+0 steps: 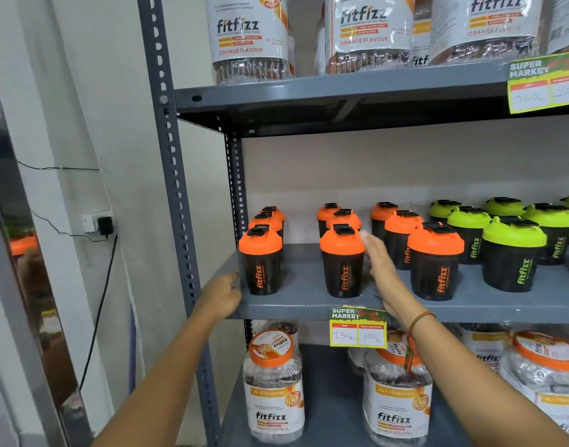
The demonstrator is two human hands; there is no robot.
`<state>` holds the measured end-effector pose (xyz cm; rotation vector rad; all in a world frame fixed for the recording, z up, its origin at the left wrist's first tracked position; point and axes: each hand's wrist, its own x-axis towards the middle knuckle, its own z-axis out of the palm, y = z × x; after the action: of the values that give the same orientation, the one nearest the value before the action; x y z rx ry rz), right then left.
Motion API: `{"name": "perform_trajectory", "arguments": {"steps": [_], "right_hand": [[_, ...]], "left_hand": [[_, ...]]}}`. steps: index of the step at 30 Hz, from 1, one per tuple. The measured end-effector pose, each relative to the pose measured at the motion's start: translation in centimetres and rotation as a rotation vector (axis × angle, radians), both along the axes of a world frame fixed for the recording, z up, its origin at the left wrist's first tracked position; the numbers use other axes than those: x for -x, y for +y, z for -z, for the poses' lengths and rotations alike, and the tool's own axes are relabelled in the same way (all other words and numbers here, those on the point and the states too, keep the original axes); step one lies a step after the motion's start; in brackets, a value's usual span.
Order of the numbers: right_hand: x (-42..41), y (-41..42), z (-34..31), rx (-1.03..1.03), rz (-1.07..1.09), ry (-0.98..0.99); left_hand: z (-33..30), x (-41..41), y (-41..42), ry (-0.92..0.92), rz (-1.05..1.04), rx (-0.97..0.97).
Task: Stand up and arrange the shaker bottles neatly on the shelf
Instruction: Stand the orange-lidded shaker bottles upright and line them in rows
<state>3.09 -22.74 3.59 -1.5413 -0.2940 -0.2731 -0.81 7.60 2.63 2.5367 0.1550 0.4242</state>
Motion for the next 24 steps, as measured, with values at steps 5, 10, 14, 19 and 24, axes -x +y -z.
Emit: {"name": "perform_trajectory", "arguments": {"steps": [5,10,14,19,24], "right_hand": [[-1.2,0.5,-5.3,-0.162,0.130,-0.189],[-5.9,0.7,-11.1,0.057,0.224,-0.267],[-10.7,0.8,-13.1,0.548,0.294,-0.104],[-12.9,1.3,-12.6,1.154,0.305,0.039],[-13.3,1.5,-12.1,1.196,0.233,0.152]], "left_hand": [[0.6,-0.6,-0.8,0.004,-0.031,-0.341],[0.9,-2.0,-0.5,0.014,-0.023,-0.406],[1.4,-2.1,-0.3,-0.017,-0.005,-0.398],[2.0,-2.2,-0.2,-0.075,-0.013,-0.384],[2.0,-2.2,-0.6,-0.050,-0.027,-0.394]]}}
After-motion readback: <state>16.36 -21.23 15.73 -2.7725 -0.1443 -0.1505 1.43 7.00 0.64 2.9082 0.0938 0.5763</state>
